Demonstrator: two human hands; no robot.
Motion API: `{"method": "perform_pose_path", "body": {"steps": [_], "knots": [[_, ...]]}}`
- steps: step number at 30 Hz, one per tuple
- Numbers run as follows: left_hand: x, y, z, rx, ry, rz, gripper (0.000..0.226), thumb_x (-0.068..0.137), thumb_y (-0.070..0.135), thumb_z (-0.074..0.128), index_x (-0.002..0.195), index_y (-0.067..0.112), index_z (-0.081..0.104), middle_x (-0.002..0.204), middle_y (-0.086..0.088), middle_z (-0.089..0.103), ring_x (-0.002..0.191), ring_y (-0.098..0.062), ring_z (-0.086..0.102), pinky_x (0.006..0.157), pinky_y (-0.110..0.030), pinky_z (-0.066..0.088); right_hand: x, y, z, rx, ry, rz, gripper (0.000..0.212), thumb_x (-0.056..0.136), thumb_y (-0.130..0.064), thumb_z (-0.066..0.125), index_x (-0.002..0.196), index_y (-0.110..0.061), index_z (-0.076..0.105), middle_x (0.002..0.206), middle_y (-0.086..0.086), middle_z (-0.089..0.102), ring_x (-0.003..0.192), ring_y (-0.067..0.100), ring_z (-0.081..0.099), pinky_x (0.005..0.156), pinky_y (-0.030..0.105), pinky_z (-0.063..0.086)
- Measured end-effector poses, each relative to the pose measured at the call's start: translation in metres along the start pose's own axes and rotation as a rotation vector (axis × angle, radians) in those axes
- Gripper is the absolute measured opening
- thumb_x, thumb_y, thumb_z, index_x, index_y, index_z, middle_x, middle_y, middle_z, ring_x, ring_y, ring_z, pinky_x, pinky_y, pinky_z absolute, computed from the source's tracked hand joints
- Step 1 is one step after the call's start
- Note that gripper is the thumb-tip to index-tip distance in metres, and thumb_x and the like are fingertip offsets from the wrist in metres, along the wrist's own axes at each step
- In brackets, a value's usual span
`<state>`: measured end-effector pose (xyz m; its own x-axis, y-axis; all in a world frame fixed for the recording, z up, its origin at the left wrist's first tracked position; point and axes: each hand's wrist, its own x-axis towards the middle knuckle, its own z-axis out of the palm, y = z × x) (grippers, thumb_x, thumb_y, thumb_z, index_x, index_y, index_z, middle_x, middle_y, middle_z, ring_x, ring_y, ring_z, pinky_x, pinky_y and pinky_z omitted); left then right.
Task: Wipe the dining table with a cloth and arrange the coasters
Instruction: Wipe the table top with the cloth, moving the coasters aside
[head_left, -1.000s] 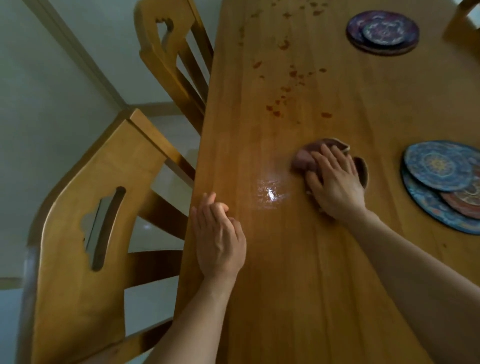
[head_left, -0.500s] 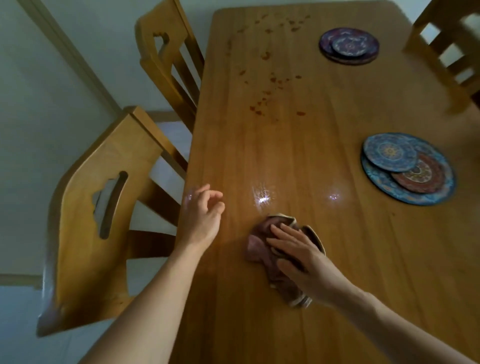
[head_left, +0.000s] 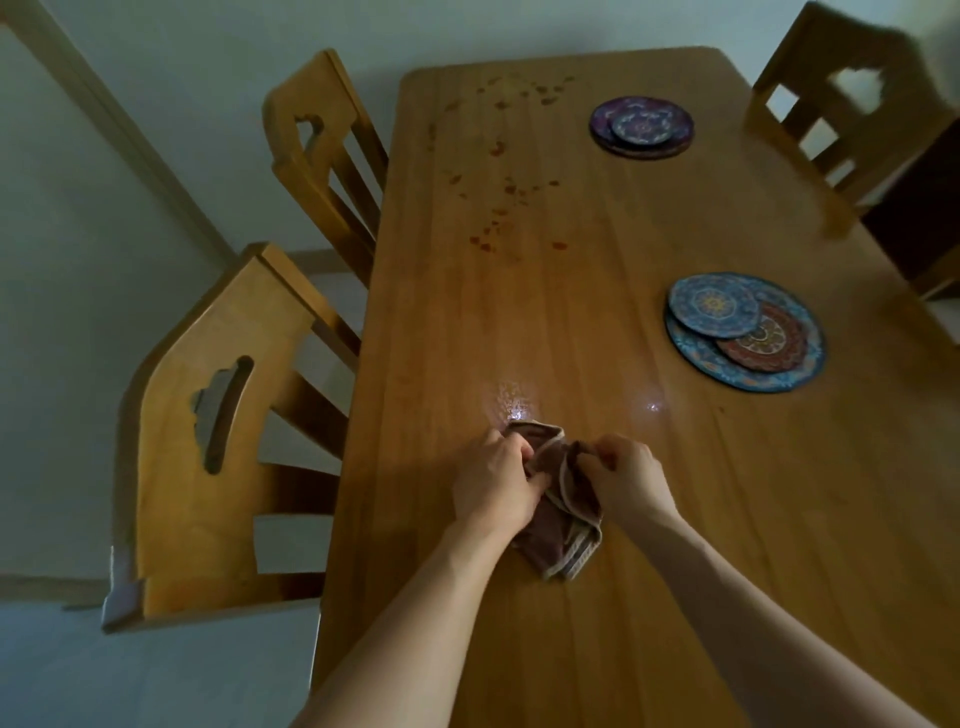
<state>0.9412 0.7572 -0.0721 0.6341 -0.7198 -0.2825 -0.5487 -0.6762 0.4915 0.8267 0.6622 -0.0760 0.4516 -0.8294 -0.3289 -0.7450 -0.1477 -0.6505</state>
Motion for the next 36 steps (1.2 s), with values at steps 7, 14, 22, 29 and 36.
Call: {"method": "perform_pose_path", "body": {"steps": [7,14,22,29,36], "knots": [[-0.012,-0.001,-0.028,-0.768,-0.022,-0.185,0.012,0.084,0.029,0.061,0.082,0.017,0.060,0.081,0.000,0.064,0.079,-0.017,0.059,0.068,-0.025,0.044,-0.003,0.005,-0.014,0.267,0.055,0.043,0.004,0.092,-0.012,0.058,0.091,-0.015,0.061,0.090,0.004,0.066,0.086,0.024,0.063,0.067,0.034,0.051],[-0.016,0.006,-0.074,-1.219,-0.086,-0.108,0.036,0.095,0.017,0.043,0.062,0.026,0.056,0.067,0.003,0.060,0.072,-0.014,0.054,0.060,-0.027,0.044,-0.005,-0.023,-0.020,0.128,-0.032,-0.429,0.063,0.087,0.001,0.054,0.141,-0.030,0.043,0.143,-0.007,0.045,0.128,0.015,0.039,0.102,0.037,0.040],[-0.005,0.020,-0.128,-1.144,-0.026,0.071,0.010,0.098,0.025,0.051,0.094,0.019,0.058,0.082,0.001,0.065,0.079,-0.014,0.063,0.064,-0.025,0.051,-0.005,-0.065,-0.041,0.204,-0.525,-0.345,0.010,0.084,-0.014,0.067,0.086,-0.006,0.073,0.083,0.008,0.075,0.076,0.022,0.071,0.072,0.038,0.060],[-0.009,0.002,-0.111,-0.890,-0.140,-0.141,0.080,0.079,0.068,0.060,0.144,0.029,0.035,0.133,0.008,0.047,0.123,-0.017,0.047,0.110,-0.045,0.034,-0.012,-0.086,-0.054,0.847,-0.462,-0.069,0.025,0.096,-0.019,0.049,0.110,-0.015,0.069,0.106,0.014,0.072,0.101,0.029,0.068,0.090,0.040,0.052],[-0.033,-0.022,-0.061,-1.048,-0.290,-0.296,0.067,0.091,0.070,0.027,0.136,0.026,0.051,0.139,-0.003,0.057,0.132,-0.020,0.048,0.114,-0.039,0.031,-0.015,-0.105,-0.074,1.211,-0.541,0.211,0.038,0.092,-0.040,0.052,0.123,-0.018,0.059,0.109,0.012,0.072,0.095,0.028,0.070,0.075,0.040,0.053]]}}
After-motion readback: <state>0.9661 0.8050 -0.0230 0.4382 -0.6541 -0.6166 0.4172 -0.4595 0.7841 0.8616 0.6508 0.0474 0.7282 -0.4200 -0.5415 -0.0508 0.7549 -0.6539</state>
